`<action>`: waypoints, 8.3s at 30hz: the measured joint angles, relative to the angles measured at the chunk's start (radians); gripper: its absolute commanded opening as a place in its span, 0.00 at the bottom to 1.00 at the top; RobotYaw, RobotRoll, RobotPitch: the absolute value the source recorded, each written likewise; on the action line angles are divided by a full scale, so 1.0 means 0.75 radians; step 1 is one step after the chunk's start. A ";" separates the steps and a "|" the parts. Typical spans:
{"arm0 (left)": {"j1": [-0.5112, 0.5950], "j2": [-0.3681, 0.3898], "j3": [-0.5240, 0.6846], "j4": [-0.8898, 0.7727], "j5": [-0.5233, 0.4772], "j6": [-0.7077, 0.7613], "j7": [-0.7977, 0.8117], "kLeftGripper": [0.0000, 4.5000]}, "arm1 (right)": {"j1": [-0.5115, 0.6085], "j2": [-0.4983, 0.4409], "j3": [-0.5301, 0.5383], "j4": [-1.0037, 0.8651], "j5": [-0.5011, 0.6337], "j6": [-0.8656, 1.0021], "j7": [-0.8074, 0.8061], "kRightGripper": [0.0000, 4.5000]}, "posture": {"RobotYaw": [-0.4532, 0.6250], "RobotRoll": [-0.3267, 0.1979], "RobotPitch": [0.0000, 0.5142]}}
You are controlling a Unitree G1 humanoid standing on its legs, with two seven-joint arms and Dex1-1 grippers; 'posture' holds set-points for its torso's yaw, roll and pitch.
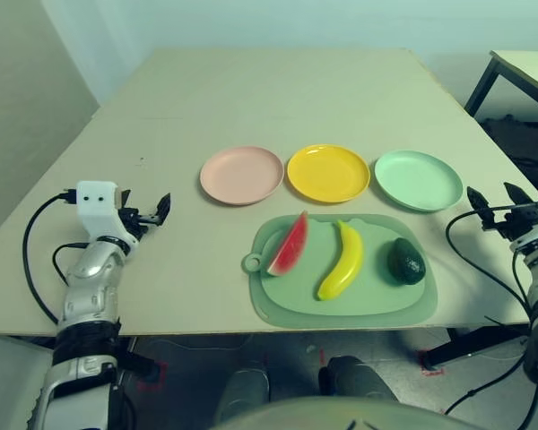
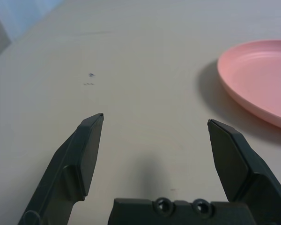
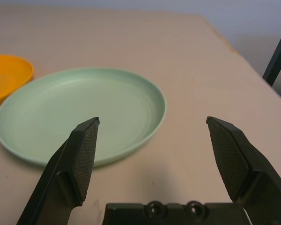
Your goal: Place the fruits into color-matched plates.
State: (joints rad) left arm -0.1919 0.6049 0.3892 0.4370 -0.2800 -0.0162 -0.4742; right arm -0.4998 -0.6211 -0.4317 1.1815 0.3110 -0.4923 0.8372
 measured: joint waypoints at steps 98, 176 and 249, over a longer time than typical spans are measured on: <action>0.126 0.222 -0.273 -0.396 -0.292 0.012 -1.131 1.00 | -0.682 -0.361 1.688 -0.954 -0.402 -0.151 1.033 0.63 | 0.40 0.62 0.09; 0.078 0.217 -0.280 -0.340 -0.250 -0.024 -1.120 1.00 | -0.841 0.186 1.592 -0.432 -0.781 -0.379 1.026 0.37 | 0.41 0.62 0.11; 0.017 0.186 -0.280 -0.366 -0.063 -0.011 -0.755 1.00 | -0.537 0.139 0.440 -0.474 -0.199 0.780 0.586 0.99 | 0.37 0.62 0.08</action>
State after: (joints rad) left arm -0.1790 0.7442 0.1791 0.1628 -0.3271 -0.0242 -1.0404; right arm -0.9024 -0.5167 -0.1019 0.8259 0.1618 0.0926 1.2768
